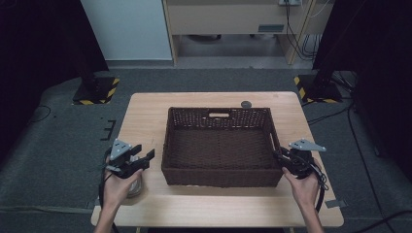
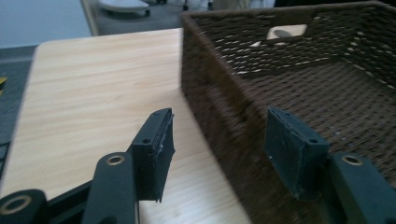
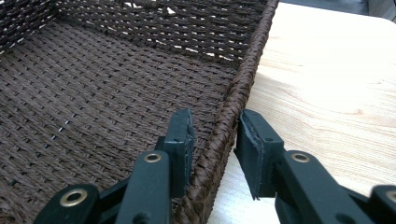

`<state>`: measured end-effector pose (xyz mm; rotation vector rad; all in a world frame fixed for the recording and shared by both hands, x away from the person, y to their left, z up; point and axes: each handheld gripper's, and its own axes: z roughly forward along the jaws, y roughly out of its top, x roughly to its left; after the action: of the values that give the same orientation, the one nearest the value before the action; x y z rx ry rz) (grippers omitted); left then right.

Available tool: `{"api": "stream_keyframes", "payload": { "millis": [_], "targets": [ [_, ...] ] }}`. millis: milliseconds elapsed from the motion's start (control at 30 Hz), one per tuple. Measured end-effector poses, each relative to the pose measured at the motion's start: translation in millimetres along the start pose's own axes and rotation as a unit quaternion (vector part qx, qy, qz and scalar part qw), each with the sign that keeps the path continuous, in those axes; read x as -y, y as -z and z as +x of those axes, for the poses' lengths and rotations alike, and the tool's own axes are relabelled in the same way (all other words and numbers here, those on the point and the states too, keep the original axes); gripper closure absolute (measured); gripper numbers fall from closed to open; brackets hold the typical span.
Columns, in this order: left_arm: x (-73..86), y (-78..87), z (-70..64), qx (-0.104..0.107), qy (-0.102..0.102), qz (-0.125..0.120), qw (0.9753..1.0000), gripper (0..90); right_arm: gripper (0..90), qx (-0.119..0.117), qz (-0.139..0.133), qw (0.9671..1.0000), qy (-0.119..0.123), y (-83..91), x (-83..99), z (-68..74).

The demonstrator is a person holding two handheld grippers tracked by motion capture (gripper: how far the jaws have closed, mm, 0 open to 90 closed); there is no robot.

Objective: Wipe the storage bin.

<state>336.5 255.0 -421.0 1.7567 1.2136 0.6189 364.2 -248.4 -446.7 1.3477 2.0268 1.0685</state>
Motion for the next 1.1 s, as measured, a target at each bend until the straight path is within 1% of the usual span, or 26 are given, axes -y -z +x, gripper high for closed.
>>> {"api": "stream_keyframes", "payload": {
  "millis": [67,100,200,300,333,467,533,567,600,633,700,767,833,900,933,1000,1033,1100],
  "targets": [
    [-2.0,-7.0,-8.1,0.010,-0.001,0.000,0.9999,44.0,66.8,-0.001,0.003,1.0000,0.000,0.0,-0.5,-0.1],
    [-2.6,-11.0,-12.2,0.012,-0.004,0.000,0.9999,44.8,66.9,0.000,0.002,1.0000,0.001,-0.4,-0.7,-0.4],
    [-3.1,-18.3,-18.2,0.015,-0.015,0.007,0.9997,47.3,67.4,0.001,0.001,1.0000,0.004,-1.7,-1.3,-1.7],
    [-2.1,-24.1,-20.5,0.015,-0.014,0.011,0.9997,50.0,67.8,0.000,0.000,1.0000,0.003,-3.3,-2.5,-2.9],
    [-1.0,-26.0,-20.7,0.015,-0.016,0.015,0.9997,50.9,67.7,-0.001,0.001,1.0000,0.002,-3.5,-2.7,-3.0],
    [5.9,-34.5,-22.4,0.019,-0.019,0.025,0.9993,54.7,67.1,-0.001,-0.002,1.0000,0.005,-2.9,-3.0,-3.0],
    [9.3,-38.2,-23.2,0.020,-0.022,0.032,0.9990,57.4,65.6,0.001,-0.004,1.0000,0.008,-0.8,-3.4,-1.4],
    [10.7,-39.8,-23.5,0.024,-0.020,0.032,0.9990,58.2,63.4,0.004,-0.010,0.9999,0.007,0.8,-3.6,-0.7],
    [11.7,-40.9,-24.1,0.021,-0.021,0.034,0.9990,58.6,61.1,0.001,-0.017,0.9998,0.005,2.9,-4.3,-0.3],
    [12.1,-41.4,-24.7,0.018,-0.024,0.035,0.9989,58.6,61.1,-0.006,-0.020,0.9998,0.004,5.5,-5.3,0.0],
    [12.3,-41.2,-26.0,0.014,-0.024,0.033,0.9991,59.4,61.5,-0.009,-0.025,0.9996,0.005,10.4,-6.1,1.7],
    [12.6,-40.9,-26.8,0.012,-0.024,0.033,0.9991,59.9,63.0,-0.011,-0.024,0.9996,0.006,13.0,-5.9,2.3],
    [12.9,-40.2,-27.4,0.011,-0.024,0.033,0.9991,60.1,65.5,-0.009,-0.016,0.9998,0.008,13.0,-5.0,2.4],
    [13.6,-38.5,-28.8,0.014,-0.017,0.033,0.9992,60.0,70.0,-0.003,-0.007,0.9999,0.007,11.4,-3.9,1.6],
    [14.2,-37.0,-29.7,0.016,-0.015,0.034,0.9992,59.8,71.6,0.002,-0.006,1.0000,0.006,11.0,-3.4,0.7],
    [15.6,-34.4,-33.0,0.018,-0.015,0.034,0.9991,59.2,73.3,0.002,-0.005,1.0000,0.003,10.5,-3.4,-2.0],
    [15.7,-33.5,-34.1,0.020,-0.014,0.035,0.9991,58.6,74.1,0.007,-0.006,1.0000,0.001,9.8,-3.8,-2.5],
    [15.0,-31.1,-35.7,0.025,-0.018,0.038,0.9988,57.7,75.1,0.014,-0.005,0.9999,0.003,8.7,-4.5,-3.3]
  ]
}}
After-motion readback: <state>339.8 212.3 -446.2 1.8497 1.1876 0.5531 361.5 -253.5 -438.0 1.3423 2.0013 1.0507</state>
